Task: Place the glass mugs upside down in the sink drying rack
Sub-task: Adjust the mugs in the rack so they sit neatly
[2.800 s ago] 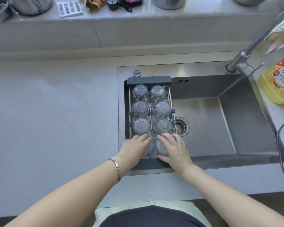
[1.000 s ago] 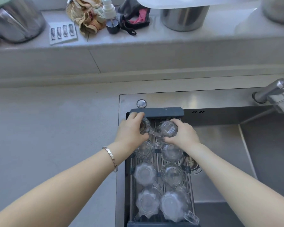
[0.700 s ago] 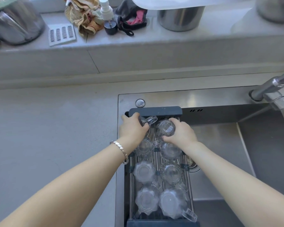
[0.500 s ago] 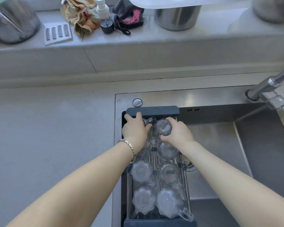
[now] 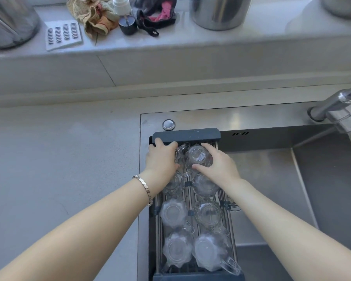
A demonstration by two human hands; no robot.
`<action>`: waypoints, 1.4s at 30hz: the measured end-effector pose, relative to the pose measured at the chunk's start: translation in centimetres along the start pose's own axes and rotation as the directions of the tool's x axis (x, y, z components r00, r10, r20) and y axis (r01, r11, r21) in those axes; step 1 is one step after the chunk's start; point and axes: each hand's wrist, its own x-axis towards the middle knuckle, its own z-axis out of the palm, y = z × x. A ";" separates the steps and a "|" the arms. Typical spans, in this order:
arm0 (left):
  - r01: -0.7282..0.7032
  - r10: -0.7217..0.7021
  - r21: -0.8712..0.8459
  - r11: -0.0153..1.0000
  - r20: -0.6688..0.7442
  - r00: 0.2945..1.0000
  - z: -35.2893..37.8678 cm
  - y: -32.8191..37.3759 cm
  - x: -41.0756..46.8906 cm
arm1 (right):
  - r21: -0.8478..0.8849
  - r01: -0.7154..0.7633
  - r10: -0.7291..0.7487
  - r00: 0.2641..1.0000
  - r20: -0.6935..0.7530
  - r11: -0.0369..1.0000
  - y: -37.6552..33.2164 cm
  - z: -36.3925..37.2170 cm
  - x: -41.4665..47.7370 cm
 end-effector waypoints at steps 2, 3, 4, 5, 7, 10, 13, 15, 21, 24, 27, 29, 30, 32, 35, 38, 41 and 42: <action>0.020 -0.020 -0.025 0.999 -0.005 1.000 0.0 -0.1 0.1 | 0.009 -0.001 0.001 1.000 0.007 1.000 0.1 0.1 0.0; 0.038 -0.038 -0.049 0.998 -0.006 0.999 0.0 -0.1 0.2 | 0.019 -0.006 0.006 1.000 0.001 1.000 0.1 0.3 0.0; 0.056 -0.057 -0.073 0.996 -0.011 0.998 0.1 -0.1 0.2 | 0.041 -0.012 0.012 1.000 -0.006 0.999 0.1 0.4 0.0; 0.068 -0.069 -0.092 0.993 -0.015 0.997 0.2 -0.1 0.2 | 0.080 -0.016 0.017 1.000 -0.003 0.997 0.0 0.5 0.0; 0.058 -0.061 -0.092 0.994 -0.034 0.998 0.6 -0.1 -0.2 | 0.183 -0.026 0.018 0.999 0.048 0.983 0.0 0.5 -0.3; -0.061 0.048 -0.084 0.995 -0.149 0.988 0.7 -0.8 -1.7 | 0.309 -0.057 0.054 0.998 0.019 0.949 0.4 -0.1 -1.6; -0.160 0.146 -0.080 0.984 -0.158 0.977 1.2 -2.0 -4.0 | 0.273 -0.124 0.150 0.986 -0.076 0.954 1.5 -0.5 -3.8; -0.143 0.141 -0.079 0.987 -0.030 0.990 2.3 -2.6 -5.5 | 0.160 -0.172 0.173 0.985 0.004 0.972 1.7 0.2 -5.2; -0.101 0.097 -0.109 0.989 -0.040 0.994 3.8 -2.0 -6.4 | -0.052 -0.198 0.197 0.980 -0.023 0.979 1.0 3.1 -5.4; -0.099 0.099 0.012 0.995 -0.031 0.995 3.6 -1.3 -6.2 | -0.103 -0.200 0.197 0.980 -0.030 0.974 1.0 3.3 -5.3; -0.035 0.034 0.021 0.999 0.016 0.999 3.3 -0.8 -6.4 | -0.093 -0.176 0.177 0.984 0.001 0.980 1.2 3.0 -5.4; 0.036 -0.036 -0.024 0.999 0.028 0.999 3.1 -0.3 -6.5 | -0.038 -0.174 0.174 0.985 -0.020 0.984 1.4 2.8 -5.6; 0.071 -0.070 -0.045 0.996 0.028 0.997 3.0 -0.1 -6.5 | -0.019 -0.178 0.177 0.983 -0.056 0.984 1.4 2.7 -5.7; 0.139 -0.137 -0.100 0.985 0.031 0.990 2.9 0.2 -6.4 | 0.003 -0.200 0.198 0.971 -0.135 0.980 1.2 2.9 -6.1; 0.214 -0.208 -0.180 0.960 0.051 0.977 2.8 0.4 -6.2 | 0.073 -0.183 0.195 0.947 -0.255 0.980 0.5 3.7 -6.9; 0.238 -0.230 -0.214 0.947 0.063 0.971 2.8 0.3 -5.9 | 0.122 -0.144 0.174 0.942 -0.287 0.982 -0.3 4.7 -7.3; 0.227 -0.217 -0.207 0.952 0.070 0.974 2.7 0.2 -5.9 | 0.161 -0.225 0.260 0.934 -0.246 0.961 -0.5 5.0 -7.0; 0.222 -0.213 -0.204 0.953 0.069 0.975 2.7 0.1 -5.9 | 0.176 -0.248 0.285 0.930 -0.232 0.953 -0.5 5.0 -7.0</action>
